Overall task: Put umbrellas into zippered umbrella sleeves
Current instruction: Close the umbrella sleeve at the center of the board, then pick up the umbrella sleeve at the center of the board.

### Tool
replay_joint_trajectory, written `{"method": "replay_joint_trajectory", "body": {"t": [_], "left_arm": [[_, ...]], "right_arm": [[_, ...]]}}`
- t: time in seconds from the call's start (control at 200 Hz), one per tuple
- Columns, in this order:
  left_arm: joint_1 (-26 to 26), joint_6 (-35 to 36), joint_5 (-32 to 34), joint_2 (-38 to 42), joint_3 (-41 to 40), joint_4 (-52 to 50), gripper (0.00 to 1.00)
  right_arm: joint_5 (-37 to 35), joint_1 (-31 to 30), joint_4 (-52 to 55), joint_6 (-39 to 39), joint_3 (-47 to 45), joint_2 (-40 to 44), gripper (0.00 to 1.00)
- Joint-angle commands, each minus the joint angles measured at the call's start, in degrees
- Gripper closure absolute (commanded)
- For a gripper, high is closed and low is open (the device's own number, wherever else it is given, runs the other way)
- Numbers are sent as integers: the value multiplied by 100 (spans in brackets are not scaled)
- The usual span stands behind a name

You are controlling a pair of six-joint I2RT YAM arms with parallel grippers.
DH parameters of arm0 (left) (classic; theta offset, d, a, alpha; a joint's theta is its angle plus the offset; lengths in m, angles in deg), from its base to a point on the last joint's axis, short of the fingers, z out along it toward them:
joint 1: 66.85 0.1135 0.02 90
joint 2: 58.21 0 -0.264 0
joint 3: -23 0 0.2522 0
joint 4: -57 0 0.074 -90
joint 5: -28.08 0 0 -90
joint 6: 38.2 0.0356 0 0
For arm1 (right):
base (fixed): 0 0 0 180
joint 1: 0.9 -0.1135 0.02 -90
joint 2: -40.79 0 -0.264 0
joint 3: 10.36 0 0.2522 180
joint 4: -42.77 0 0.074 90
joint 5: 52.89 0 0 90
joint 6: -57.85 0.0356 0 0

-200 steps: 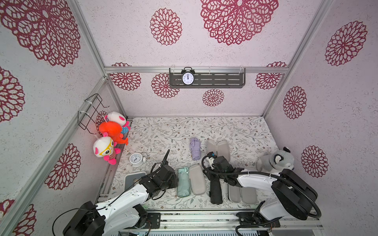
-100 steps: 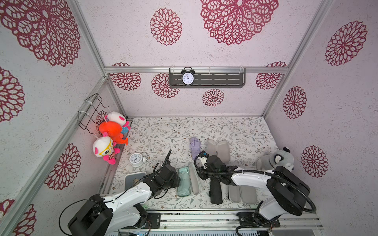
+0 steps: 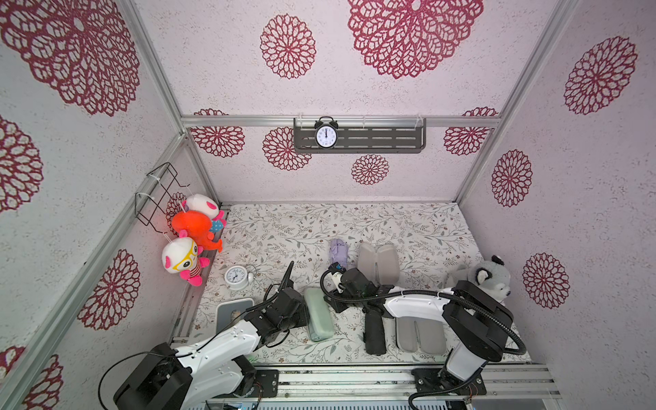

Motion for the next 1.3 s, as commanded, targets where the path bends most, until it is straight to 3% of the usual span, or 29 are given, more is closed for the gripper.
{"method": "replay_joint_trajectory", "body": {"t": [0.0,0.19,0.315,0.43,0.525,0.57,0.71,0.866,1.091,1.296], "left_arm": [[303,-44,-116,199,-95,-443,66],[472,-102,-359,505,-134,-793,58],[474,-109,-53,1023,17,-1420,51],[483,-375,-91,1450,-181,-1203,37],[479,-505,-396,1467,-300,-632,14],[474,-597,-575,1279,-394,-146,12],[439,-528,-954,135,-300,637,27],[443,-492,-973,-306,-292,866,44],[455,-439,-621,-130,-467,396,50],[483,-329,-596,-109,-500,273,53]], "right_arm": [[-220,-159,421,-68,226,-44,68],[-329,-269,446,-27,163,-24,62],[-283,-349,418,10,154,-81,60],[-189,-376,356,39,136,-156,60],[-200,-376,248,110,36,-131,60],[-143,-376,149,156,-27,-127,59],[96,-378,-221,279,-187,-74,56],[183,-329,-501,415,-427,204,50],[584,-37,-770,706,-762,350,37],[1361,70,-1262,1042,-774,-122,35]]}}
